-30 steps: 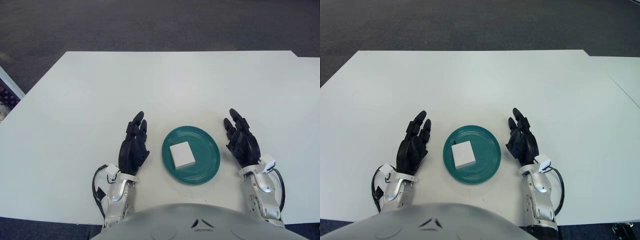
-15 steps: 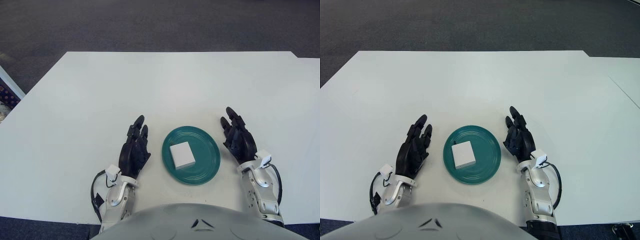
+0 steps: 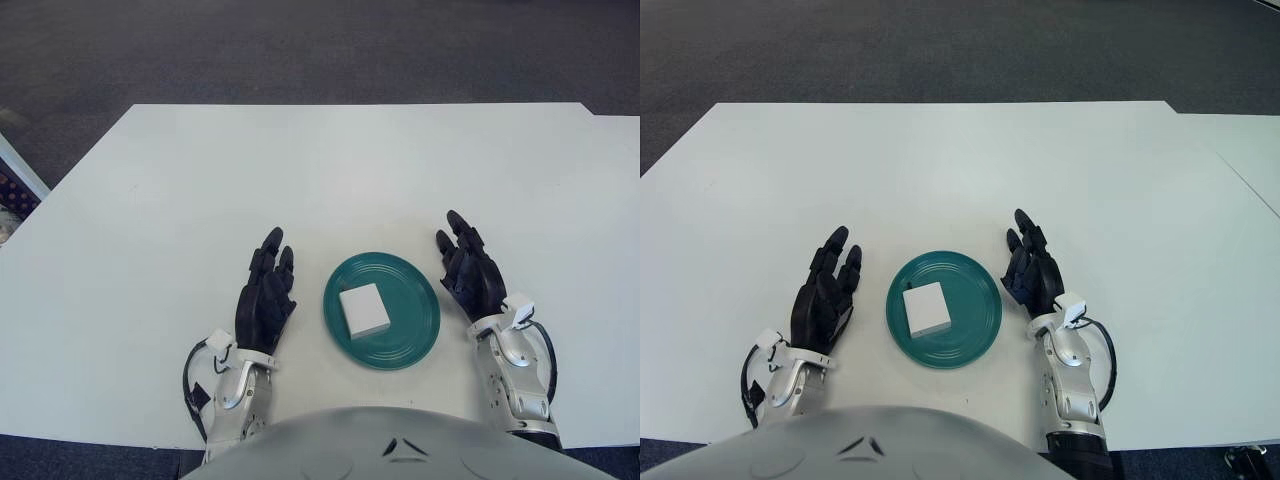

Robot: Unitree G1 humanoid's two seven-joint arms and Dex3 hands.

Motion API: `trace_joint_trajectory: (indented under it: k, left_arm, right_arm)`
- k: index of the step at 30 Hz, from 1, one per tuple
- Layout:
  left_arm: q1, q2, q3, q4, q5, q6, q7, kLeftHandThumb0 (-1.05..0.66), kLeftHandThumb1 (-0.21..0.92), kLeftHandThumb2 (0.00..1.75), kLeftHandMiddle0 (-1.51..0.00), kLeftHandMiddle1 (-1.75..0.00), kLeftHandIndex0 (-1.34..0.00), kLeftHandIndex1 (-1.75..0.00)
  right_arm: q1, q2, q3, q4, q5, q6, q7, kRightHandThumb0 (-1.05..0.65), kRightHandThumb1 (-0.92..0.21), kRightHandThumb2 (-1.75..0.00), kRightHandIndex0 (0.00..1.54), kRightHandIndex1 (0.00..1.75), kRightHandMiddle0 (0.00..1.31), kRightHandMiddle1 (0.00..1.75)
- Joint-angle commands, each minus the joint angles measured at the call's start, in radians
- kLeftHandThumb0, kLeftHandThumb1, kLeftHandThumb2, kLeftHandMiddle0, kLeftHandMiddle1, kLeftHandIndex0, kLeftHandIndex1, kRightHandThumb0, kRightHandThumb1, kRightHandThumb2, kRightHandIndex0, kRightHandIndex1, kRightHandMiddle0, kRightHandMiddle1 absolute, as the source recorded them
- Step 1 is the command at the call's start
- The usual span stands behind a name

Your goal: Put the charger into the plate.

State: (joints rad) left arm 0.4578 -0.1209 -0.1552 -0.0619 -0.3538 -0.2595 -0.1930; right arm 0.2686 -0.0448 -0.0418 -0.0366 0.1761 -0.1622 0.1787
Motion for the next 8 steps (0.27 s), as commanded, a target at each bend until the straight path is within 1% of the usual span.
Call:
trace_joint_trajectory:
  k: [1,7,8]
  left_arm:
    - [-0.004,-0.039,0.004,0.07,-0.009,0.033,0.006,-0.98,0.92,0.75,-0.13,-0.01,0.0,-0.41]
    - [-0.011,-0.021,0.001,0.091,0.044,-0.023,0.013,-0.99,0.92,0.81,-0.11,0.0,0.0,-0.42]
    - [-0.019,-0.015,0.007,0.108,0.058,-0.046,0.012,-0.99,0.92,0.83,-0.11,0.0,0.0,-0.41]
  right_arm:
    - [0.05,0.013,0.012,0.02,-0.008,0.066,-0.015,-0.8,-0.92,-1.01,0.09,0.0,0.0,0.18]
    - [0.06,0.019,0.012,0.03,-0.02,0.072,-0.038,-0.79,-0.92,-1.01,0.08,0.0,0.0,0.16]
    - [0.058,0.019,0.01,0.044,-0.02,0.067,-0.038,-0.79,-0.92,-1.01,0.08,0.0,0.0,0.17]
